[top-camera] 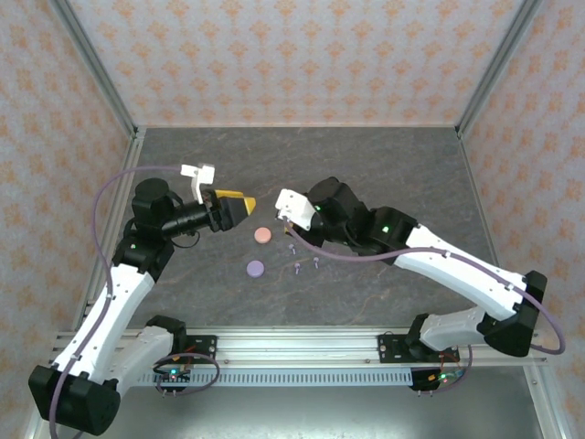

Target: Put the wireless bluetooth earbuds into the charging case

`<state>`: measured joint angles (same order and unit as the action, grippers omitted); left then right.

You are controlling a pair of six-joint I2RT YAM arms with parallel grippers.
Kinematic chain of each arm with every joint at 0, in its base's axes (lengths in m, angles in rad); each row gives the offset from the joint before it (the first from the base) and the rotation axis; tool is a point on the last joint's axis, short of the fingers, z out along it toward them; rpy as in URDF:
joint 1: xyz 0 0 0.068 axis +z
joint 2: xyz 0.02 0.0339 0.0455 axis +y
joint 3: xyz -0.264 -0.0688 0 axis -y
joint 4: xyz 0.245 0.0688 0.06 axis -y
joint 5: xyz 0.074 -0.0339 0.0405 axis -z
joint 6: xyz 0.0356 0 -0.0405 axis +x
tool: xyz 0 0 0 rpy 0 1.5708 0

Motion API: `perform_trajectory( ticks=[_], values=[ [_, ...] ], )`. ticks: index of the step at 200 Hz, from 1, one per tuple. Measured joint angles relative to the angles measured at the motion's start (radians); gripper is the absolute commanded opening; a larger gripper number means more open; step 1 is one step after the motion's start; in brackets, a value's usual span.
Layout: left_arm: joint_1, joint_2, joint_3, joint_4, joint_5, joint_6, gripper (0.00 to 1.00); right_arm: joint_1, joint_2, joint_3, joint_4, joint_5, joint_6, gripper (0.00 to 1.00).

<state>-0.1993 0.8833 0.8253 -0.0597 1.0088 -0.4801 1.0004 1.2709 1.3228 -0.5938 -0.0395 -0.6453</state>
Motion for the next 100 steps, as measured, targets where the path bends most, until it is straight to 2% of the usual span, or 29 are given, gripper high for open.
perform_trajectory(
  ticks=[56, 100],
  values=[
    [-0.145, 0.053, 0.042, -0.029, 0.048, 0.069, 0.67, 0.0, -0.023, -0.045, 0.021, -0.001, -0.031, 0.44],
    [-0.219, 0.129, 0.085, -0.062, 0.05, 0.107, 0.64, 0.0, -0.023, -0.045, 0.047, -0.005, -0.041, 0.44]
  ],
)
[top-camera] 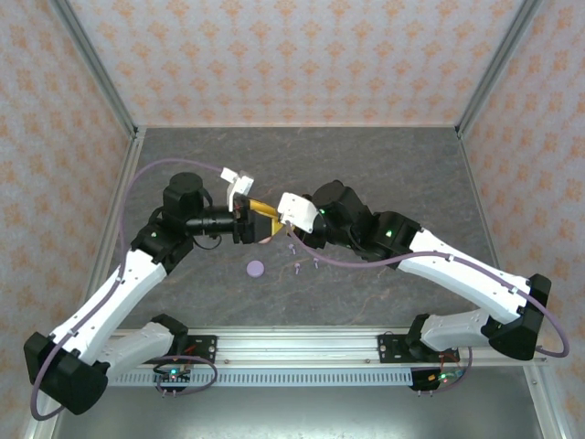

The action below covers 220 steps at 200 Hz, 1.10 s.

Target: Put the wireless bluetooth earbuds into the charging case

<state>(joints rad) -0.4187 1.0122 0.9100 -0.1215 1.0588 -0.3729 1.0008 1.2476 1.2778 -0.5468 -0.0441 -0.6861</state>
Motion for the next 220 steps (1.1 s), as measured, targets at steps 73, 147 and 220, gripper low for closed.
perform_trajectory(
  ticks=[73, 147, 220],
  values=[
    [-0.04, 0.09, 0.026, -0.006, 0.0, 0.017, 0.51, -0.005, 0.0, -0.006, 0.013, 0.0, -0.008, 0.45],
    [-0.047, 0.135, 0.045, -0.018, 0.0, 0.016, 0.4, -0.01, 0.0, -0.015, 0.002, 0.014, -0.023, 0.45],
    [-0.053, 0.167, 0.045, -0.019, -0.031, 0.015, 0.42, -0.008, 0.0, -0.029, 0.003, -0.004, -0.026, 0.45]
  ],
)
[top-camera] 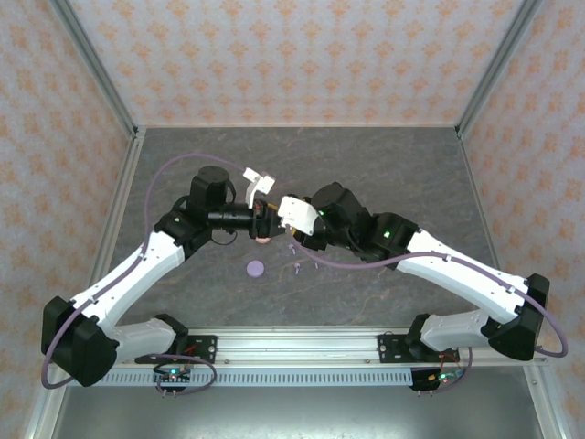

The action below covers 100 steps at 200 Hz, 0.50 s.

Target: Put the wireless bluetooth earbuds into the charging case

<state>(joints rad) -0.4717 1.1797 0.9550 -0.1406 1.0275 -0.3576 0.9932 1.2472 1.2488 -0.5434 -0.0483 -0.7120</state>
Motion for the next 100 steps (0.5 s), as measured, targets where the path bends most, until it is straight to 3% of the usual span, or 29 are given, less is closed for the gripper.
perform_trajectory(
  ticks=[31, 65, 100],
  values=[
    [-0.001, 0.004, 0.0, 0.0, -0.011, -0.004, 0.38, 0.001, 0.0, -0.003, 0.0, 0.0, 0.001, 0.46],
    [-0.01, 0.004, 0.0, 0.002, -0.007, -0.006, 0.27, 0.001, 0.0, -0.006, -0.001, 0.001, 0.004, 0.46],
    [-0.013, 0.003, 0.0, 0.001, -0.01, 0.001, 0.21, 0.001, 0.0, -0.008, -0.002, 0.012, 0.012, 0.51]
  ],
)
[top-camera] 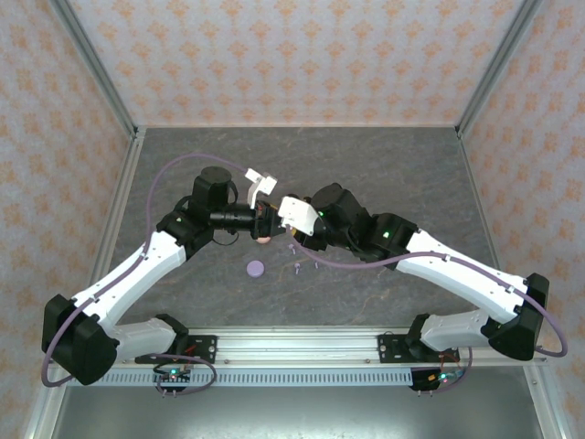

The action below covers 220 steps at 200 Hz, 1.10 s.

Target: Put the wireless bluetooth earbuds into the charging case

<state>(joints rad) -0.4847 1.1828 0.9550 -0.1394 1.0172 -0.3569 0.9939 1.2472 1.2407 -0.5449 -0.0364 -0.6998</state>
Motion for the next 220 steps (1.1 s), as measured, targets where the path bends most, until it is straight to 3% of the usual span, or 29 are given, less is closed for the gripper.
perform_trajectory(
  ticks=[41, 77, 119, 153, 220],
  values=[
    [-0.001, -0.014, 0.0, -0.01, -0.019, 0.026, 0.18, -0.024, -0.005, 0.0, -0.001, -0.035, 0.051, 0.71],
    [-0.001, -0.048, -0.003, -0.012, -0.082, 0.063, 0.11, -0.098, -0.059, -0.008, -0.024, -0.154, 0.119, 0.81],
    [-0.001, -0.134, -0.069, 0.054, -0.147, 0.142, 0.1, -0.203, -0.169, -0.059, -0.027, -0.379, 0.204, 0.77],
    [-0.013, -0.22, -0.167, 0.166, -0.193, 0.211, 0.07, -0.298, -0.259, -0.18, 0.098, -0.552, 0.342, 0.74],
    [-0.034, -0.337, -0.291, 0.352, -0.255, 0.297, 0.03, -0.309, -0.241, -0.273, 0.441, -0.71, 0.595, 0.72]
  ],
)
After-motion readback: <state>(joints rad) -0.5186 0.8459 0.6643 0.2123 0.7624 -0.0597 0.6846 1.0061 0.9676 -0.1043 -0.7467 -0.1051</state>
